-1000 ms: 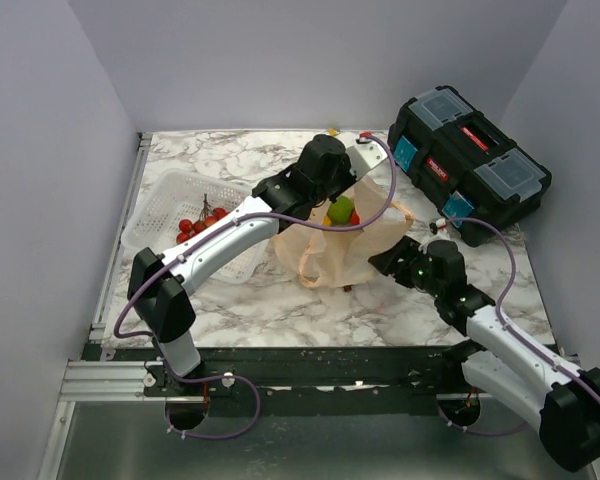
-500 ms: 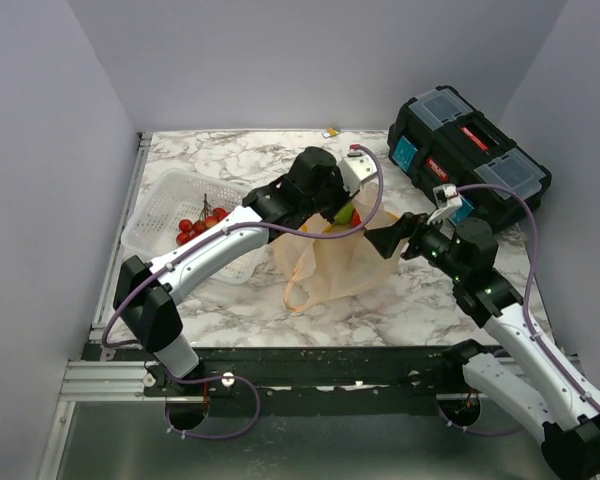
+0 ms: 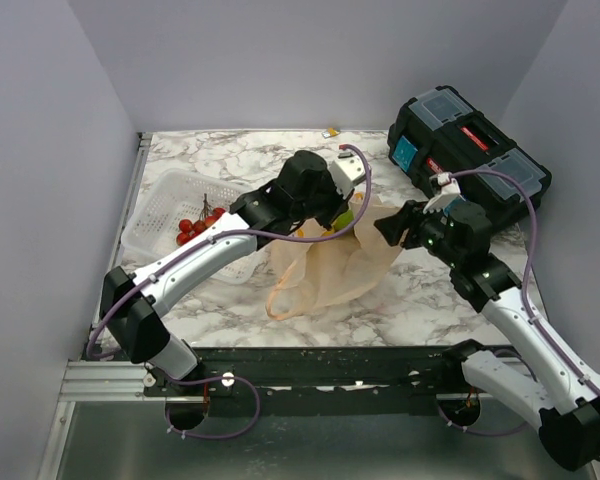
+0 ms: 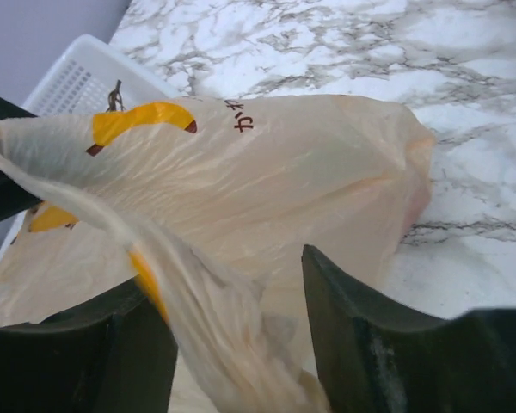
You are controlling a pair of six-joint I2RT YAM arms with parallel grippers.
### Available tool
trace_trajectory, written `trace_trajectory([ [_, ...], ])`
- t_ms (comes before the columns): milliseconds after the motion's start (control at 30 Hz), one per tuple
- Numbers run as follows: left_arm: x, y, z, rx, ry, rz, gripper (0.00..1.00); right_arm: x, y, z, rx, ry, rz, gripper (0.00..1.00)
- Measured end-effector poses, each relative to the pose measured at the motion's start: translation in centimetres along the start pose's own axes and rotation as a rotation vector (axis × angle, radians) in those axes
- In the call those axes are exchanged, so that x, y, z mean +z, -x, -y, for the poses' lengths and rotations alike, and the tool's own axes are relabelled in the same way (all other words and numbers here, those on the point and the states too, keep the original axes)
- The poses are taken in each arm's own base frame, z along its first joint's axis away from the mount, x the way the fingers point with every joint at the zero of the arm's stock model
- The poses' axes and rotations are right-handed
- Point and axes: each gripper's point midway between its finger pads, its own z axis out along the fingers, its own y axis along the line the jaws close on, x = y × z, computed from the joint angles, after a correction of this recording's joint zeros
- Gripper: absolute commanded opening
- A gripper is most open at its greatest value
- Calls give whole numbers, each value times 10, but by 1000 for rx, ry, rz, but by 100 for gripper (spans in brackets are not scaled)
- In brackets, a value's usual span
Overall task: Take the fake fruits out of the plastic bag
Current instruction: Adjust the plastic bag at the center of the board.
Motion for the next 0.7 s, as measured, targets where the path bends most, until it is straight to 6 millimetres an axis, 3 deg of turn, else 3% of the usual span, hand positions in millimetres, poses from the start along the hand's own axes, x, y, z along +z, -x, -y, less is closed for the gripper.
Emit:
trace_trajectory([
  [67,-4,0,2,-4,-2,-1,19,-3,-1,0,3,-2,-3,24],
  [133,-7,1,4,-7,-6,-1,29,-7,0,-5,8,18,-1,15],
  [200,-11,1,7,-9,-10,-2,43,-13,0,-14,16,63,2,10],
  [333,-27,4,17,-19,-19,7,57,-19,-16,-25,37,151,-21,3],
  [500,-68,7,35,-38,-42,67,59,-18,-50,-24,85,184,-104,1],
  [700,-119,15,81,-110,-140,214,57,-21,-46,-36,113,246,-91,1],
])
